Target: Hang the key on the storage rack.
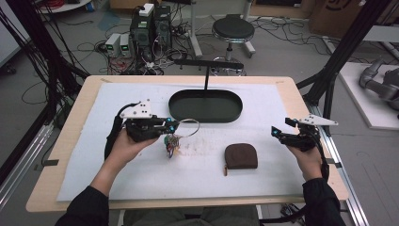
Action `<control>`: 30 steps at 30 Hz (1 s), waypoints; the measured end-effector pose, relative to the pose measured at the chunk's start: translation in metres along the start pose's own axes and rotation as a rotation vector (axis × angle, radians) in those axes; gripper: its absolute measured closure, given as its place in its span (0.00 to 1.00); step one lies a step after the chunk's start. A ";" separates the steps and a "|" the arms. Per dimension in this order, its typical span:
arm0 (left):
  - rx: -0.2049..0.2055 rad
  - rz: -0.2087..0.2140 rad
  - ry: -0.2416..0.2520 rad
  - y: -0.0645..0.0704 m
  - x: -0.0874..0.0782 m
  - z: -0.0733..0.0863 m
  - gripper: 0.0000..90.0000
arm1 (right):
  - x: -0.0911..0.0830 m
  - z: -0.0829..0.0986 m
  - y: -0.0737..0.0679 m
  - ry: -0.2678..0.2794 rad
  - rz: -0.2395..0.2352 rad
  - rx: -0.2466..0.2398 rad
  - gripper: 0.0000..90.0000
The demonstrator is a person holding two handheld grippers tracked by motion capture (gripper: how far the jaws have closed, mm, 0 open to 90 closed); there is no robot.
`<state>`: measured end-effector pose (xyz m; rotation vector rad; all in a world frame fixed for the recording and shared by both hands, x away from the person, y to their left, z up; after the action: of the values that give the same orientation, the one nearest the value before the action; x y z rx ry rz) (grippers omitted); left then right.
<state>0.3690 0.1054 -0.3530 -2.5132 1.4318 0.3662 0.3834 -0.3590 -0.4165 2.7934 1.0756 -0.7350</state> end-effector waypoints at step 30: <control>-0.047 -0.157 0.075 -0.071 0.019 -0.065 0.96 | 0.002 0.000 0.001 -0.003 -0.005 0.008 0.26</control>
<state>0.4462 0.1045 -0.2932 -2.6823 1.2535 0.2829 0.3854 -0.3590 -0.4178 2.7964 1.0813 -0.7446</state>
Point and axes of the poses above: each handheld gripper's, and its own axes: x roughly forward along the jaws, z roughly out of its underside, y roughly to its right, the point moved 4 cm from there along x, roughly forward along the jaws, and after that the axes turned 10 degrees about -z, right-handed, at the moved point
